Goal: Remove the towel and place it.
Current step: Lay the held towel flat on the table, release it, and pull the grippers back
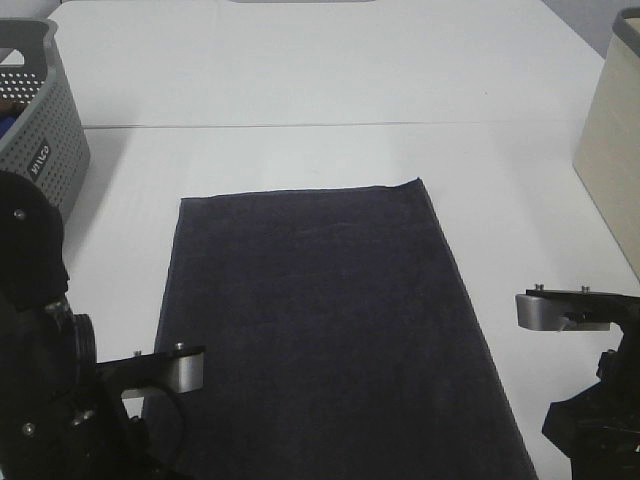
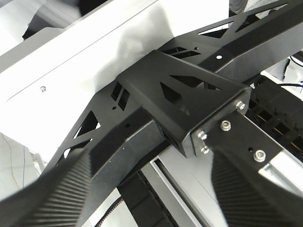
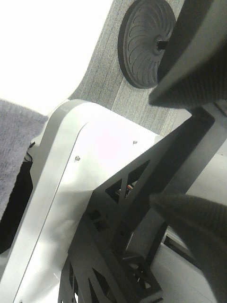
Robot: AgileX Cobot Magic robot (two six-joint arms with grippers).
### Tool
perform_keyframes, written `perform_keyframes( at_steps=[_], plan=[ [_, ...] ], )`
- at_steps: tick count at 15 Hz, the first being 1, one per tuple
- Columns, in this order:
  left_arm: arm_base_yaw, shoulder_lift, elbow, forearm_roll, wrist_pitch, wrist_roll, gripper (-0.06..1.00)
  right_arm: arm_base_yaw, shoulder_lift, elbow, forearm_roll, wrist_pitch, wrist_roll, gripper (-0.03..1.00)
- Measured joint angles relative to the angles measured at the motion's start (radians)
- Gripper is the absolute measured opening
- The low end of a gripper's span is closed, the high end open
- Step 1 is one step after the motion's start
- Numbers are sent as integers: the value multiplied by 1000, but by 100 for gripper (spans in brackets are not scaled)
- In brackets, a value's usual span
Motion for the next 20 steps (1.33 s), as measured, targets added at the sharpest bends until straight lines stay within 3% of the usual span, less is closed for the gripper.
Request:
perform_keyframes(
  at_steps=[5, 14, 17, 20],
  plan=[
    [0, 0, -50, 28, 2, 33, 72, 0, 0, -45, 4, -7, 0, 61],
    [23, 1, -413, 234, 11, 34, 73, 0, 2, -255, -6, -95, 23, 61],
    [136, 2, -527, 254, 9, 34, 73, -2, 3, -362, -6, -57, 0, 61],
    [260, 4, -641, 284, 4, 34, 73, -2, 9, -506, -14, -94, 1, 61]
  ],
)
